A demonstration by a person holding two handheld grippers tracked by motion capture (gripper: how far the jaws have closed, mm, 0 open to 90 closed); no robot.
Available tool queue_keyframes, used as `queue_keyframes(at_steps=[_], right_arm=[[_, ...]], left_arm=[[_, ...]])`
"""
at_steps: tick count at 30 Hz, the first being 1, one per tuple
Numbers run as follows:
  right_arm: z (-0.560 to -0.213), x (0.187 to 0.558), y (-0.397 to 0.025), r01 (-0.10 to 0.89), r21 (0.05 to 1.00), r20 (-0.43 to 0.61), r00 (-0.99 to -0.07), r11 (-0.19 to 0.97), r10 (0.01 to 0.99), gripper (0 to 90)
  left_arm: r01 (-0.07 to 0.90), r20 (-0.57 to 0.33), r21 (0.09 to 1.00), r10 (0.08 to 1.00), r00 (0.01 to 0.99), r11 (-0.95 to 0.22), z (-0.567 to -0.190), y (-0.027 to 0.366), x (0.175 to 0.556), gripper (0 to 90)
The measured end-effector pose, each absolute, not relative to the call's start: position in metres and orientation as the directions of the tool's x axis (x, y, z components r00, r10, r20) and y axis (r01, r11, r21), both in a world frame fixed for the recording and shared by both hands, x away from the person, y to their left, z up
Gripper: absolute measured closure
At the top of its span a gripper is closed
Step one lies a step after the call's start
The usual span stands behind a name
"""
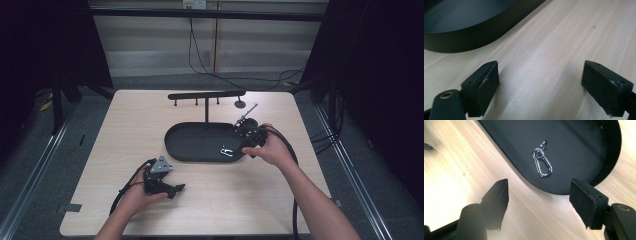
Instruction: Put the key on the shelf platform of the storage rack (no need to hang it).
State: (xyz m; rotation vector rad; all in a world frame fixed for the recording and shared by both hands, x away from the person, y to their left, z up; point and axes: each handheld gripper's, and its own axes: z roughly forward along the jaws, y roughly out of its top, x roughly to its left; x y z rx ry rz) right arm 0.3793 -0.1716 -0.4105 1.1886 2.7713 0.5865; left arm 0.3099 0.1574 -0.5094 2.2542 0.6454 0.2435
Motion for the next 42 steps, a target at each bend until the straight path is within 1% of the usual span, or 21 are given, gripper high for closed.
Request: queue_keyframes(at_steps=[9, 20, 29, 34, 42], right_arm=[[-0.410, 0.372, -0.176, 0.671, 0.377, 0.079, -0.710, 0.639, 0.700, 31.1], [-0.411, 0.361, -0.174, 0.659, 0.352, 0.080, -0.729, 0.665, 0.680, 30.6], [-0.413, 0.352, -0.175, 0.633, 0.337, 0.057, -0.753, 0.697, 0.656, 29.5], [-0.415, 0.347, -0.179, 0.642, 0.337, 0.070, -0.747, 0.689, 0.661, 29.4], [-0.418, 0.341, -0.188, 0.646, 0.338, 0.065, -0.742, 0.685, 0.668, 28.8]], left_arm=[[0.374, -0.024, 0.724, 0.520, 0.854, -0.580, -0.509, 0.157, 0.310, 14.3], [0.374, -0.024, 0.724, 0.520, 0.854, -0.580, -0.509, 0.157, 0.310, 14.3], [0.374, -0.024, 0.724, 0.520, 0.854, -0.580, -0.509, 0.157, 0.310, 14.3], [0.374, -0.024, 0.723, 0.520, 0.854, -0.580, -0.509, 0.157, 0.310, 14.3], [0.374, -0.024, 0.723, 0.520, 0.854, -0.580, -0.509, 0.157, 0.310, 14.3]])
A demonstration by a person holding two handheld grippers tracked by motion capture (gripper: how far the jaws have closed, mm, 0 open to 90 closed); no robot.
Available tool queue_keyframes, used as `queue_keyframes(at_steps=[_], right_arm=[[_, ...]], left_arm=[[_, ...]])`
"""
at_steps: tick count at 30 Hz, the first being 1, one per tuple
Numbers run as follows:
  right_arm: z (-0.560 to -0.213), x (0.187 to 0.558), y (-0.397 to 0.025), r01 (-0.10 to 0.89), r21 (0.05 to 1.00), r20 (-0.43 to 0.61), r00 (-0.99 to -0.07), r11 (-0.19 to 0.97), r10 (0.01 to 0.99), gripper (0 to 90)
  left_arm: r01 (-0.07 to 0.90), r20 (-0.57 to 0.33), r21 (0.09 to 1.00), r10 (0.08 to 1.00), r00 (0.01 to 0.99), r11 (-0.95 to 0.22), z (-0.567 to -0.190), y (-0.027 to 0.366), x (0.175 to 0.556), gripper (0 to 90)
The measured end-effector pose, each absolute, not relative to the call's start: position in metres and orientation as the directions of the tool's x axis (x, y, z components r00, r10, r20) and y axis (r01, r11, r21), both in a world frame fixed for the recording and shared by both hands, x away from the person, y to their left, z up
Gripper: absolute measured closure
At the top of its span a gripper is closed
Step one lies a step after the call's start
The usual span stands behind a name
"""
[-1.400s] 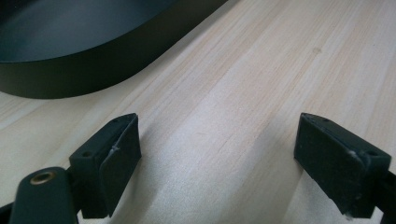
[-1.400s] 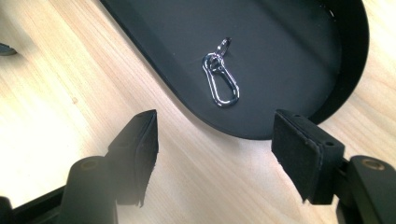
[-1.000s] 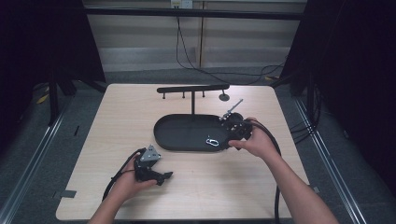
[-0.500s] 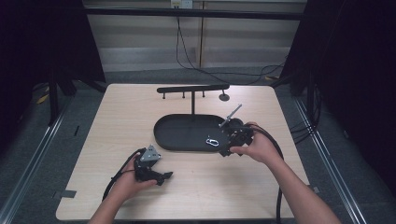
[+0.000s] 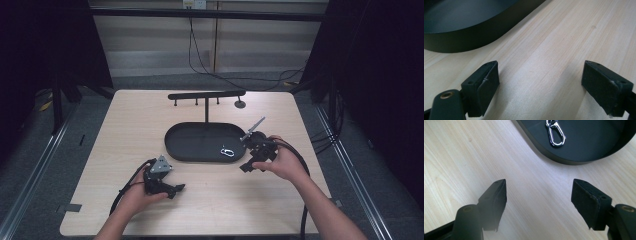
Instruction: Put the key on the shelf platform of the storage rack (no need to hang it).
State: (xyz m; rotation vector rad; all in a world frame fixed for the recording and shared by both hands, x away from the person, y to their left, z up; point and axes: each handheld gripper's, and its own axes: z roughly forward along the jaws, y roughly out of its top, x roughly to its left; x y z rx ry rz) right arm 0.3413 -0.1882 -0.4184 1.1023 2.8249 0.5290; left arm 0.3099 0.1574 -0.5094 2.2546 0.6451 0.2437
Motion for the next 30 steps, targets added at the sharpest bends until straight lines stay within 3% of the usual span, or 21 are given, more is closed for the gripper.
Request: queue_keyframes(at_steps=[30], right_arm=[[-0.428, 0.319, -0.217, 0.656, 0.336, 0.064, -0.732, 0.676, 0.679, 28.6]], left_arm=[[0.375, -0.023, 0.721, 0.520, 0.854, -0.583, -0.509, 0.158, 0.310, 14.3]])
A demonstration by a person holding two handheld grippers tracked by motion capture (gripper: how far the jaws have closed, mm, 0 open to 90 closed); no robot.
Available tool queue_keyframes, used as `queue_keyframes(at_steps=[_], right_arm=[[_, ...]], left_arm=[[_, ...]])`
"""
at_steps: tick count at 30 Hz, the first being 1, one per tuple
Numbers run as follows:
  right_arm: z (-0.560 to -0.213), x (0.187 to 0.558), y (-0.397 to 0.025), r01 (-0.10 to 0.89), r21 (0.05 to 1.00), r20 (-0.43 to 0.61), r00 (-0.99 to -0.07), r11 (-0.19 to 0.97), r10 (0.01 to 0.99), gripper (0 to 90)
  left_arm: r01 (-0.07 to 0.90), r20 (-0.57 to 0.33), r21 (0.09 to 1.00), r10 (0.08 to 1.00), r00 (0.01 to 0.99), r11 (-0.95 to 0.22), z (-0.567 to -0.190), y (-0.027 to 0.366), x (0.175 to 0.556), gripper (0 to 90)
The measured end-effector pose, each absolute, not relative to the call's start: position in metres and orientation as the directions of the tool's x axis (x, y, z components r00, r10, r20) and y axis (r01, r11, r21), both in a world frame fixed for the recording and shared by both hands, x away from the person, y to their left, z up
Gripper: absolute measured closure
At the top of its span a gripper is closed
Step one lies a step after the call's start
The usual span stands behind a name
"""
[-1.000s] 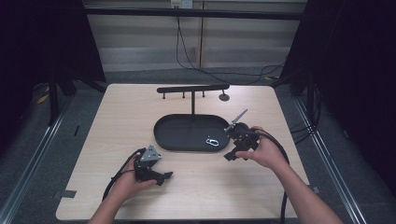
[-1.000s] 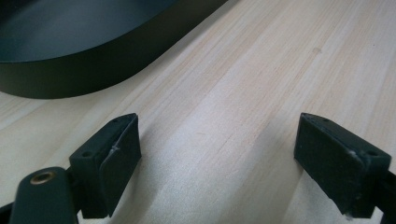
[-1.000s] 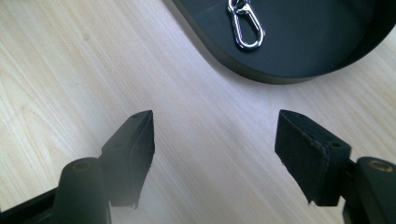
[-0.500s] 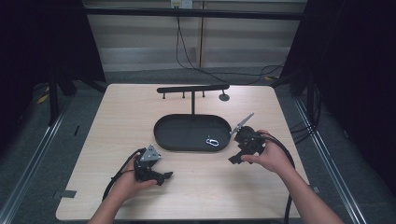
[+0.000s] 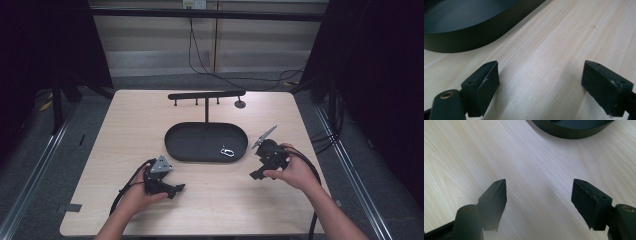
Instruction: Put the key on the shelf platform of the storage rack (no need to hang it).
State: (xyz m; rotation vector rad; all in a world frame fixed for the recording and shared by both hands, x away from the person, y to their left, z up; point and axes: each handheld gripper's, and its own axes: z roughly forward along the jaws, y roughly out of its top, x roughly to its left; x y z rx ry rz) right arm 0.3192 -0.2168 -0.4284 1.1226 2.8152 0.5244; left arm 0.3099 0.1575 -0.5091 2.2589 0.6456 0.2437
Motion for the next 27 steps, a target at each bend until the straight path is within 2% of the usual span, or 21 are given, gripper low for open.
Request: queue_keyframes(at_steps=[27], right_arm=[[-0.444, 0.301, -0.247, 0.679, 0.335, 0.065, -0.709, 0.654, 0.702, 28.2]], left_arm=[[0.374, -0.025, 0.723, 0.519, 0.854, -0.581, -0.509, 0.158, 0.310, 14.3]])
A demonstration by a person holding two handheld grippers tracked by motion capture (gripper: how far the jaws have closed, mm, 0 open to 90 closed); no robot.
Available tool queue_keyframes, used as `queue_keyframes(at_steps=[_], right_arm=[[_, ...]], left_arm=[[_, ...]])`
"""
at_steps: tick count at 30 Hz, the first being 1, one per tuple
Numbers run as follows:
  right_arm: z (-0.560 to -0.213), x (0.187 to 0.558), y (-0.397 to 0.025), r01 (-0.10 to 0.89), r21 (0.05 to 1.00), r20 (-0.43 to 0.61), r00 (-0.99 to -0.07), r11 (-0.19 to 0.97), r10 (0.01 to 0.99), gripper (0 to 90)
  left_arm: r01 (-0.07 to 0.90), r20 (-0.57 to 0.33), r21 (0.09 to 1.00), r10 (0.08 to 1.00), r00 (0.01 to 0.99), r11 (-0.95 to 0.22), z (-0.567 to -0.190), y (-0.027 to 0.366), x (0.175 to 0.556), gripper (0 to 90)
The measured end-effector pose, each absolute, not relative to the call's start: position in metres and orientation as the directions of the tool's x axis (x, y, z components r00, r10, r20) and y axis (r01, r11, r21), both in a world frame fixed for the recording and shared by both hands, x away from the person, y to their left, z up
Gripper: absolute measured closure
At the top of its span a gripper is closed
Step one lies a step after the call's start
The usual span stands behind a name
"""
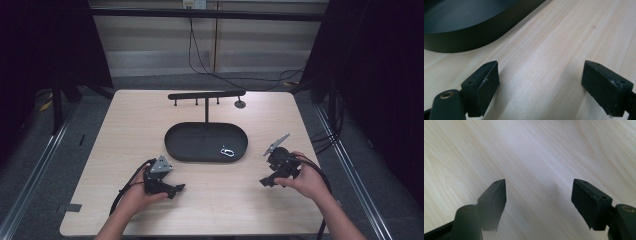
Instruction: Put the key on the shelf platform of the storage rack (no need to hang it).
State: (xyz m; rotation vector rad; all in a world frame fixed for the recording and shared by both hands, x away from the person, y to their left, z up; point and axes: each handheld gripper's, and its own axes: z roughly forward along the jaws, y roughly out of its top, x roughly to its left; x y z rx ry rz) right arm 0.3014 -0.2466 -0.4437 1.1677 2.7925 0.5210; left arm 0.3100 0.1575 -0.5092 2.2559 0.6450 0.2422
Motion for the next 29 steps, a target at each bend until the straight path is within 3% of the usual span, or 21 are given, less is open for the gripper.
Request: queue_keyframes(at_steps=[29], right_arm=[[-0.467, 0.281, -0.275, 0.710, 0.367, 0.079, -0.668, 0.602, 0.740, 27.5]], left_arm=[[0.374, -0.026, 0.724, 0.519, 0.855, -0.580, -0.509, 0.157, 0.310, 14.3]])
